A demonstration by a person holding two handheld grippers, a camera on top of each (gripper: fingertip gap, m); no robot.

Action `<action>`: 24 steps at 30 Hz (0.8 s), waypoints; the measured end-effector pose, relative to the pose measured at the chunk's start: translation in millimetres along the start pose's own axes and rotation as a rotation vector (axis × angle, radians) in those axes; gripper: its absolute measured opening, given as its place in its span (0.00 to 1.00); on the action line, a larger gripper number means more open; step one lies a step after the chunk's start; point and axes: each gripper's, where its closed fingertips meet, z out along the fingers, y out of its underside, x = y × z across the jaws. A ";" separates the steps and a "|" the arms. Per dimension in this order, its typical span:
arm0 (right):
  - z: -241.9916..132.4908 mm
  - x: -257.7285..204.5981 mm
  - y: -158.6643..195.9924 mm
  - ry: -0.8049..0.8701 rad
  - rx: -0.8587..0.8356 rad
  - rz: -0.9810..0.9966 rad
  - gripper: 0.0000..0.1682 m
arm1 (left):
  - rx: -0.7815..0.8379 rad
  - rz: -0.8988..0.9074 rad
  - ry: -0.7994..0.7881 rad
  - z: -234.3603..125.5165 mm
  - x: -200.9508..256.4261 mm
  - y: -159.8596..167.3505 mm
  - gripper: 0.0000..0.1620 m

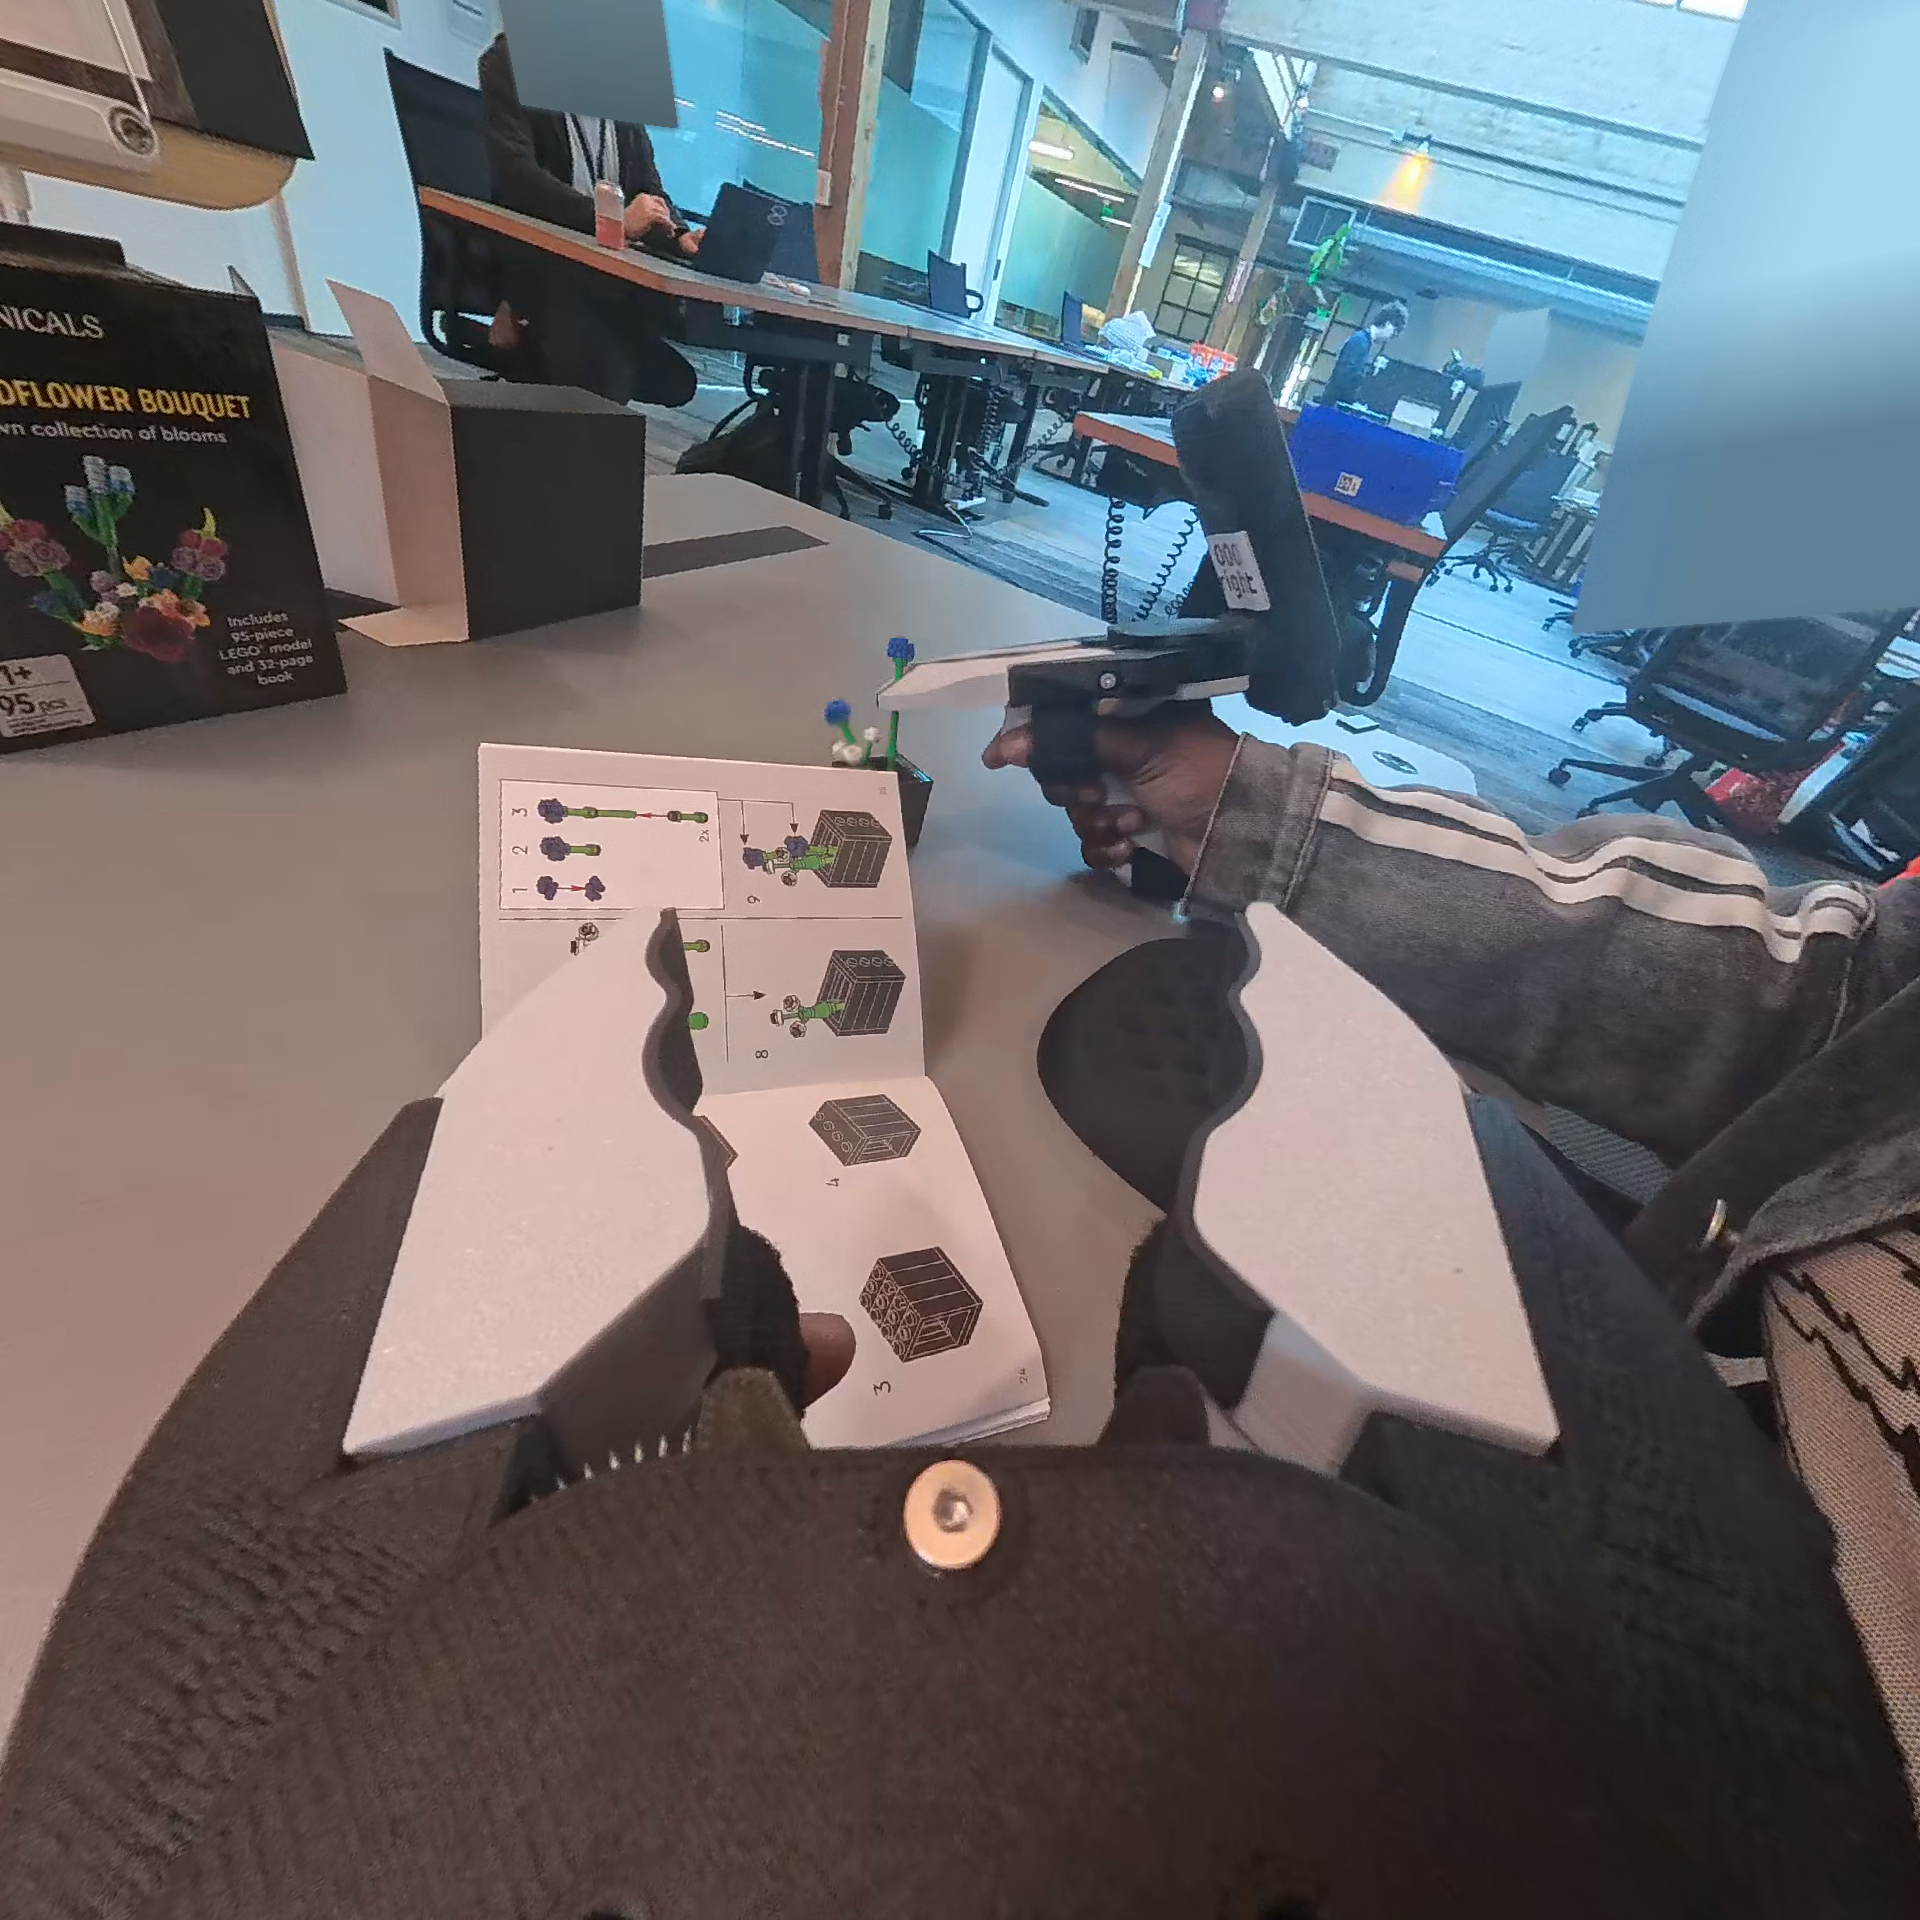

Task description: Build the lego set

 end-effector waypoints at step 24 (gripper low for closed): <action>4.4 1.6 16.9 0.072 -0.125 -0.068 0.03 | 0.005 -0.008 0.003 0.0 -0.8 0.0 0.59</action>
